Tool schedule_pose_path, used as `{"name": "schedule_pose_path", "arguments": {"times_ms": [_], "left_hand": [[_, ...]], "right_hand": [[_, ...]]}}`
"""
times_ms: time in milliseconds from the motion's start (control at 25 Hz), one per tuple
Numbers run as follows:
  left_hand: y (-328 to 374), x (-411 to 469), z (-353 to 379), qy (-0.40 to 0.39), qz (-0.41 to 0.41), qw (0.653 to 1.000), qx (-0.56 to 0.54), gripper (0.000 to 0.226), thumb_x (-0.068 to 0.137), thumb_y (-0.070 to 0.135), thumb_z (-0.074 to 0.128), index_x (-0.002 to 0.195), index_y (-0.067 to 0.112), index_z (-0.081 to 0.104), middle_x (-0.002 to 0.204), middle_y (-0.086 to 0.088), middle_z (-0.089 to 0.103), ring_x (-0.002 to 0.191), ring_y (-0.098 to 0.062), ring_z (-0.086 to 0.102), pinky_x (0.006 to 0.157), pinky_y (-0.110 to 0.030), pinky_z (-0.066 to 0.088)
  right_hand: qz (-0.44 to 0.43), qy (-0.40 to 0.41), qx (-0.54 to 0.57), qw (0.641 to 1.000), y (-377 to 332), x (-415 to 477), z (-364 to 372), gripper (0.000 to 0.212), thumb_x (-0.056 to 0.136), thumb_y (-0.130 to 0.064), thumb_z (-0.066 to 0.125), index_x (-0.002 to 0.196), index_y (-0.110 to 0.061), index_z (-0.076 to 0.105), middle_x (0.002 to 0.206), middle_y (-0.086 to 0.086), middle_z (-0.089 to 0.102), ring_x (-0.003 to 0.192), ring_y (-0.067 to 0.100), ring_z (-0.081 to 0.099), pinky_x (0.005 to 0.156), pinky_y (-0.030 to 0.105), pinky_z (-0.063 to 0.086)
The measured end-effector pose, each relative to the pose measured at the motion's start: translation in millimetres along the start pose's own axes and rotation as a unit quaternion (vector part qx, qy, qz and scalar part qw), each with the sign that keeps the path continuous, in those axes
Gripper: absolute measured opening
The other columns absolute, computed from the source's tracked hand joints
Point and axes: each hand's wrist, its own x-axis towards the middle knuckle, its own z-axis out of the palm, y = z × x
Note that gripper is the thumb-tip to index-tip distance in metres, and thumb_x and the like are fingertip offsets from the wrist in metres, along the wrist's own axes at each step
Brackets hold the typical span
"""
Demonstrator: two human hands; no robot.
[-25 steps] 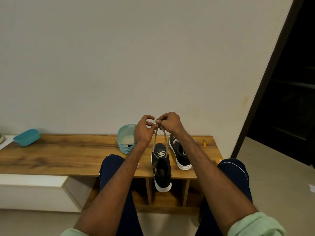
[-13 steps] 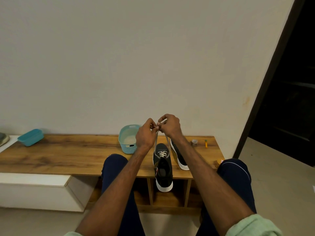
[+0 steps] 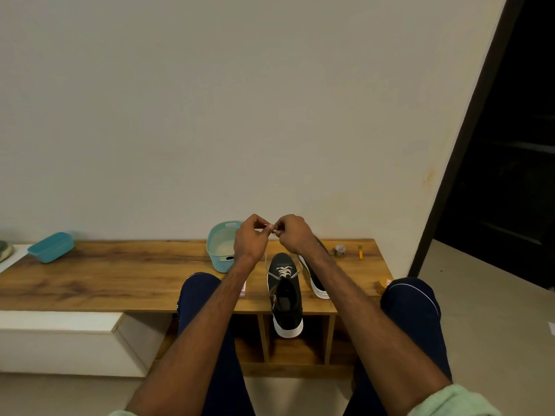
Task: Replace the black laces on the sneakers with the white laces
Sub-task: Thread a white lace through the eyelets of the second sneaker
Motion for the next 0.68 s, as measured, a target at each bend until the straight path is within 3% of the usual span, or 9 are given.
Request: {"name": "schedule_pose_path", "arguments": {"times_ms": [120,240,360,440,560,680], "left_hand": [[0.8,0.0,1.5,-0.009,-0.034,0.997,-0.067,0.011,0.089,0.023,0.071,0.085,0.016,0.064,0.086,0.001,0.071,0.085,-0.017,0.068,0.065,-0.037,0.060],[1.6,0.2,4.0,-0.010,-0.067,0.992,-0.105,0.014,0.088,0.021,0.072,0.086,0.010,0.064,0.085,-0.008,0.070,0.080,-0.022,0.068,0.056,-0.034,0.059],[-0.8,2.4,9.4,0.004,-0.072,0.994,-0.083,0.011,0.087,0.017,0.072,0.082,0.012,0.063,0.082,-0.004,0.069,0.080,-0.021,0.068,0.066,-0.041,0.061],[-0.7,2.5,12.0,0.019,-0.064,0.996,-0.051,0.009,0.086,0.015,0.071,0.082,0.011,0.064,0.080,0.000,0.069,0.079,-0.018,0.067,0.071,-0.038,0.059],[2.7,-0.5,12.9,0.034,-0.042,0.999,0.004,0.008,0.087,0.017,0.071,0.086,0.009,0.067,0.079,0.005,0.066,0.076,-0.011,0.062,0.068,-0.025,0.050],[-0.6,1.9,12.6,0.041,-0.082,0.996,-0.003,0.010,0.086,0.016,0.071,0.086,0.007,0.069,0.082,0.000,0.069,0.080,-0.015,0.065,0.069,-0.032,0.055]], "right_hand": [[-0.008,0.000,-0.051,0.999,4.7,1.5,0.2,0.022,0.094,0.001,0.053,0.105,-0.005,0.072,0.099,0.014,0.070,0.107,0.030,0.052,0.074,0.040,0.047],[-0.025,0.003,-0.101,0.995,6.0,0.5,-4.5,0.023,0.099,-0.004,0.049,0.110,-0.008,0.068,0.108,0.011,0.066,0.112,0.029,0.046,0.078,0.040,0.041],[-0.048,0.001,-0.181,0.982,3.5,-4.4,-5.1,0.025,0.096,-0.005,0.052,0.117,-0.012,0.063,0.117,0.007,0.060,0.116,0.027,0.045,0.086,0.042,0.040],[-0.062,0.003,-0.226,0.972,1.8,-8.0,-2.0,0.028,0.092,-0.004,0.053,0.118,-0.012,0.060,0.120,0.007,0.058,0.117,0.027,0.044,0.088,0.041,0.040],[-0.090,0.023,-0.276,0.957,0.4,-11.5,3.6,0.031,0.091,-0.006,0.056,0.122,-0.009,0.057,0.122,0.010,0.057,0.118,0.028,0.044,0.092,0.040,0.041],[-0.105,0.043,-0.281,0.953,4.5,-9.7,7.9,0.029,0.094,-0.008,0.057,0.122,-0.009,0.053,0.123,0.011,0.058,0.117,0.028,0.046,0.090,0.039,0.042]]}}
